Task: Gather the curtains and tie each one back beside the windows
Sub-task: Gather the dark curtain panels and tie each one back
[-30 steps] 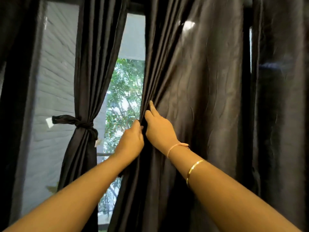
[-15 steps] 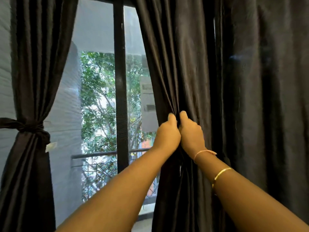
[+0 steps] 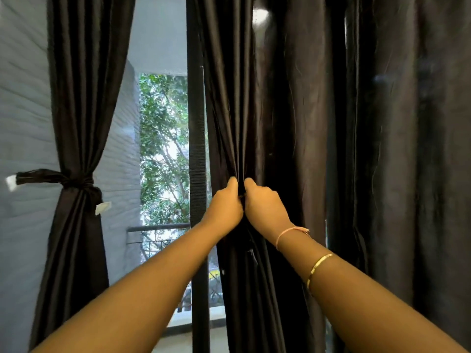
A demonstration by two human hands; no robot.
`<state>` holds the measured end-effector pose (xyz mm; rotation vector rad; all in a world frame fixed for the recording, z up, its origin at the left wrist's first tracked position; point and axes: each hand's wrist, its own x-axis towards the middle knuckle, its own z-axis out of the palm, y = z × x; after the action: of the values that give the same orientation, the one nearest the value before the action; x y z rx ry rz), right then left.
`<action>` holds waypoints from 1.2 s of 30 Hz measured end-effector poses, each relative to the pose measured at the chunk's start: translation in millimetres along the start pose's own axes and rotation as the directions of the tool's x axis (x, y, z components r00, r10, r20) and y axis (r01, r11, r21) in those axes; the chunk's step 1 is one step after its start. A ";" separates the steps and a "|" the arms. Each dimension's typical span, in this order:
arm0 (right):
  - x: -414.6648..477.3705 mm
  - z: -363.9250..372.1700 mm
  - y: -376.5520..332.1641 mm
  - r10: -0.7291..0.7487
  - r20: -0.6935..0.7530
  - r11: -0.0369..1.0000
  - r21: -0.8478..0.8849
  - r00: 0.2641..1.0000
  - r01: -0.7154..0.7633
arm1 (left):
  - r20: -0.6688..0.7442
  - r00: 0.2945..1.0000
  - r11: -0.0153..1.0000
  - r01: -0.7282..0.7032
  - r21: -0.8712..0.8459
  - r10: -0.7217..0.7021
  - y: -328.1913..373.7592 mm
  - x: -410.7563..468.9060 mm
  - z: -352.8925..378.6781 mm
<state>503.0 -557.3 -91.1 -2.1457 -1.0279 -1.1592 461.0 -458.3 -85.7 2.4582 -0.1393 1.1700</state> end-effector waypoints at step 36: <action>28.9 -60.6 17.9 -0.094 -0.036 0.996 0.004 0.995 0.094 | -0.074 0.951 0.953 0.303 0.018 -0.301 -7.1 10.3 3.2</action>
<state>498.3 -599.6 -36.2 -2.0841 -1.1253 -1.2323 471.8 -452.3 -81.9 2.3524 0.2685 1.1255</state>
